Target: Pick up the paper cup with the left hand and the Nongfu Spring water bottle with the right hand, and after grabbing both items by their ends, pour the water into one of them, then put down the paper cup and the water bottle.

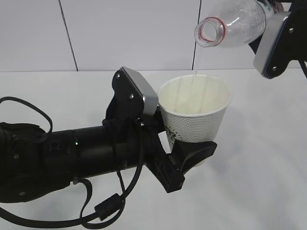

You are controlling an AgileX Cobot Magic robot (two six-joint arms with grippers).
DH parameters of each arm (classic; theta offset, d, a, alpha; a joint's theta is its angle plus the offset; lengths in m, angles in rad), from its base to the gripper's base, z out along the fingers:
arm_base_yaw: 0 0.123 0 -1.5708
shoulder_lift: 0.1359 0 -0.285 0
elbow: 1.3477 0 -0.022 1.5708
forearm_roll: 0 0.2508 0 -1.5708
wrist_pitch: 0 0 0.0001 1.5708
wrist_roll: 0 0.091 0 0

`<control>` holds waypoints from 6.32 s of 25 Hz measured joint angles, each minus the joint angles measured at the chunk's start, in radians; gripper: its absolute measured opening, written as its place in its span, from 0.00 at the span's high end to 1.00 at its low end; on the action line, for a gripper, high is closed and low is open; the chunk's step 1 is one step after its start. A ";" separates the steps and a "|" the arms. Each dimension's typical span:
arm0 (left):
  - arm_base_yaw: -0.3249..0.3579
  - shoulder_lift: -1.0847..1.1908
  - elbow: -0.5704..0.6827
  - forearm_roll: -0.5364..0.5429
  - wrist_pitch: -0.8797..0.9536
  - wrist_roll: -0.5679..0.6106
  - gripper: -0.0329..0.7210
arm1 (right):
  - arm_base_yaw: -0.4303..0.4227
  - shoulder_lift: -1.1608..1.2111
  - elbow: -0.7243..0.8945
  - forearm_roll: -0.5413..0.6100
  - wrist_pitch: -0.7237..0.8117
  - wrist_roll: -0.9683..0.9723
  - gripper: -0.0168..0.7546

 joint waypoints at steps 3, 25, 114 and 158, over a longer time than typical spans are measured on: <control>0.000 0.000 0.000 0.000 0.000 0.000 0.21 | 0.000 0.000 0.000 0.004 0.000 -0.023 0.33; 0.000 0.000 0.000 0.000 0.007 0.002 0.21 | 0.000 0.000 0.000 0.006 0.000 -0.086 0.33; 0.000 0.000 0.000 0.004 0.016 0.002 0.21 | 0.000 0.000 0.000 0.008 -0.008 -0.098 0.33; 0.000 0.000 0.000 0.004 0.022 0.002 0.21 | 0.000 0.000 0.000 0.008 -0.009 -0.120 0.33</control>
